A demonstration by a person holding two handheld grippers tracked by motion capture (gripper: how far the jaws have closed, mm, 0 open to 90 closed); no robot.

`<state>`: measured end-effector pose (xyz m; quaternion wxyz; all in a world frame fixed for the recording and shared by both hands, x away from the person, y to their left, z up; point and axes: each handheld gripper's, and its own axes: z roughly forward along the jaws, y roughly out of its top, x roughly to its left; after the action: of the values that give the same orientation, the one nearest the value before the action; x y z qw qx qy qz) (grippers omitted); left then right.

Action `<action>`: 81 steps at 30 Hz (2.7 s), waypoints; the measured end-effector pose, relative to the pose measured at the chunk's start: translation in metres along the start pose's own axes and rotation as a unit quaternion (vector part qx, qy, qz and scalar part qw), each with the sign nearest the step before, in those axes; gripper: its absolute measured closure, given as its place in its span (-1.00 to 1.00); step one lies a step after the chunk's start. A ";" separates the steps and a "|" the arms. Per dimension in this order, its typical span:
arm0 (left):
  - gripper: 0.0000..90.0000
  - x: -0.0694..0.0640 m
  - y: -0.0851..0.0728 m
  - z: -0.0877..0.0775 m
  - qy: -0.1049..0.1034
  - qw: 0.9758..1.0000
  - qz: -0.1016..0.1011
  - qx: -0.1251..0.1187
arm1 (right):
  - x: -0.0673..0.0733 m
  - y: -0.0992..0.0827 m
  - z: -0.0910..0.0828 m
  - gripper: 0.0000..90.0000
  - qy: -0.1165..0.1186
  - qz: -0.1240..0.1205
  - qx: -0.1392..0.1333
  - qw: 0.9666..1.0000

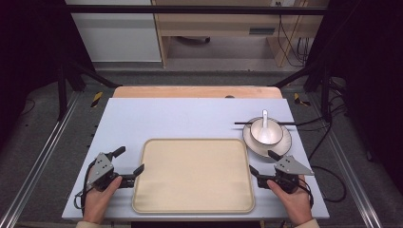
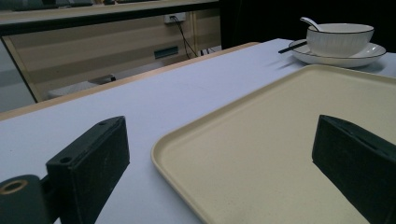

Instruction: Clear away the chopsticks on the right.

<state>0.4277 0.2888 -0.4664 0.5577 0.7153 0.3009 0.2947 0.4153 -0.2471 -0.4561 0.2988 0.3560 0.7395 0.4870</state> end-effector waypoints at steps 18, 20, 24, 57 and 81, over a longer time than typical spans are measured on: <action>-0.89 0.003 0.000 -0.006 0.009 1.000 -0.007 0.001 | -0.003 0.013 -0.019 0.25 -0.054 -0.039 0.024 0.998; -0.89 0.003 0.000 -0.007 0.010 1.000 -0.008 0.000 | -0.005 0.015 -0.023 0.33 -0.058 -0.034 0.016 0.998; -0.89 0.001 -0.001 -0.006 0.010 1.000 -0.007 0.003 | -0.041 0.015 -0.036 0.71 -0.123 0.013 0.027 0.992; -0.87 -0.014 -0.003 0.004 -0.003 0.999 0.022 0.031 | -0.213 0.027 0.099 1.00 -0.126 0.088 0.197 0.968; -0.87 -0.014 -0.003 0.003 -0.003 0.999 0.023 0.036 | -0.184 0.008 0.048 1.00 -0.114 0.071 0.227 0.965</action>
<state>0.4207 0.2765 -0.4715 0.5250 0.7427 0.2932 0.2945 0.5595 -0.3710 -0.4476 0.2571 0.5191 0.7647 0.2822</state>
